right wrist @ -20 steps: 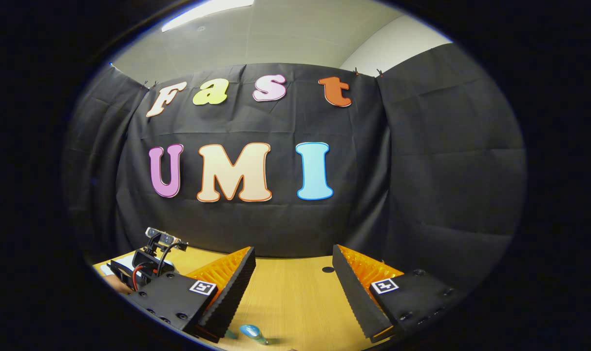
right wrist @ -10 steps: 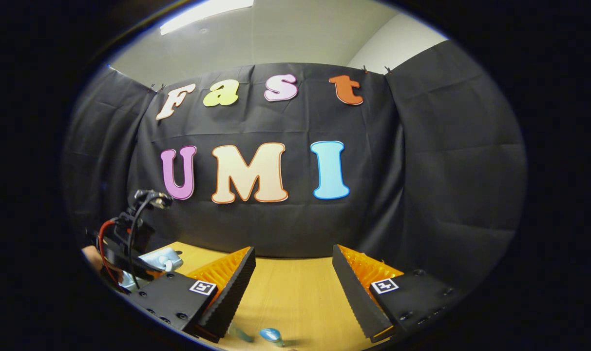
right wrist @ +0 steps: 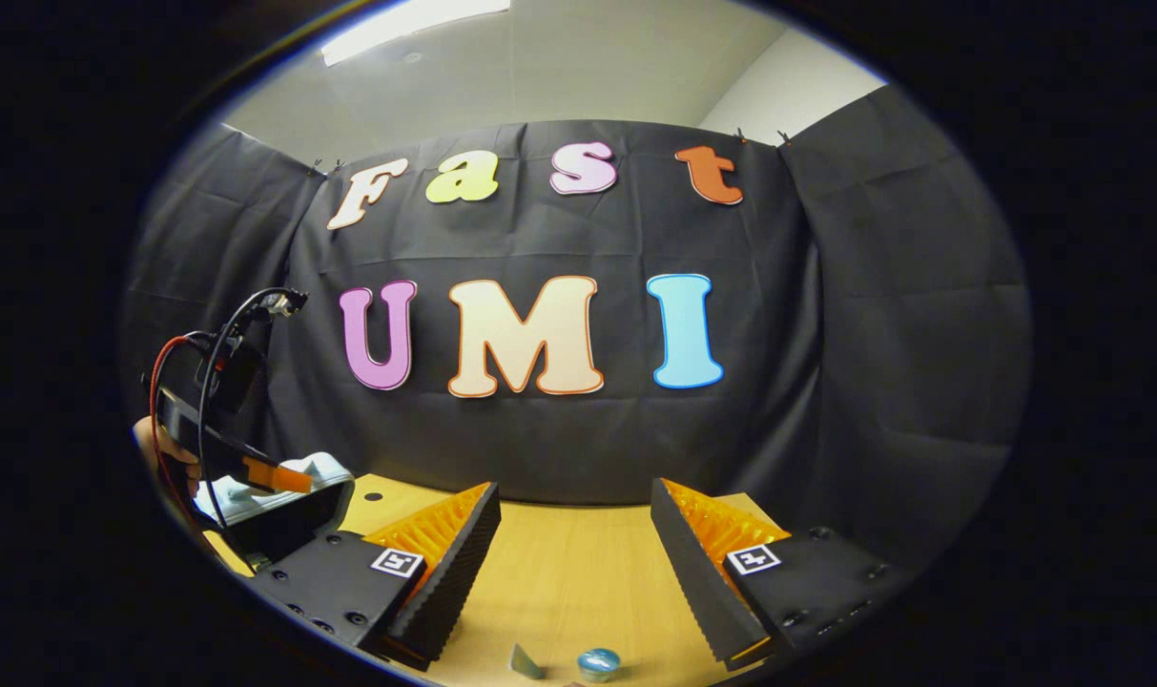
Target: First open the suitcase, pack the skin care products into it, and then close the suitcase.
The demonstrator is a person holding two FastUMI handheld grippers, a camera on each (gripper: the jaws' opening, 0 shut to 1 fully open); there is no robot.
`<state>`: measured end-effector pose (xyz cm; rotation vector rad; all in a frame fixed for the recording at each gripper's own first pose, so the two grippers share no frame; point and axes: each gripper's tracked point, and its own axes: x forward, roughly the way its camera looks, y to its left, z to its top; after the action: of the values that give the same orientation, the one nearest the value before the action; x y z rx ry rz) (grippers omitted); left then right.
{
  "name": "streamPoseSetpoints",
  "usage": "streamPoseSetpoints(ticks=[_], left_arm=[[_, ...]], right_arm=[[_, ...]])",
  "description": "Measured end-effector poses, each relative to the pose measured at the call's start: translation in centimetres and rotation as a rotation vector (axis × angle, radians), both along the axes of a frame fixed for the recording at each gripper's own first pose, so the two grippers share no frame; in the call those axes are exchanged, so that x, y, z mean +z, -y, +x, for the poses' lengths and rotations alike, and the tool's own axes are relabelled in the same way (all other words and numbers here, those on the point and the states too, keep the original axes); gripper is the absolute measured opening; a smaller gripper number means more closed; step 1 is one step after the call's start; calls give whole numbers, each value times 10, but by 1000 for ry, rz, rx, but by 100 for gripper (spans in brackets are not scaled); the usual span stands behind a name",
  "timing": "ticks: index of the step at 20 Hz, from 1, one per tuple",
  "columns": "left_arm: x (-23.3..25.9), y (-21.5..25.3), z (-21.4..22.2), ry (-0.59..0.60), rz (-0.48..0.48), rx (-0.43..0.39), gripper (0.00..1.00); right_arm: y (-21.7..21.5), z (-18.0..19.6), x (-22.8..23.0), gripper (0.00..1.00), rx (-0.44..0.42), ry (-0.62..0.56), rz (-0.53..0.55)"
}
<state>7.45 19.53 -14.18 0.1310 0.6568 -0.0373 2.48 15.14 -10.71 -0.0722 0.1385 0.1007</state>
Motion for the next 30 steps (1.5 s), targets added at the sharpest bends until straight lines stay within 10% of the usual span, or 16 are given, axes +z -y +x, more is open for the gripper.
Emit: streamPoseSetpoints(ticks=[16,30], left_arm=[[35,-194,24,105,124,145,0],[-25,-336,21,46,121,358,0]], right_arm=[[-119,0,-13,99,26,15,-21],[-135,19,-7,99,-15,47,-80]])
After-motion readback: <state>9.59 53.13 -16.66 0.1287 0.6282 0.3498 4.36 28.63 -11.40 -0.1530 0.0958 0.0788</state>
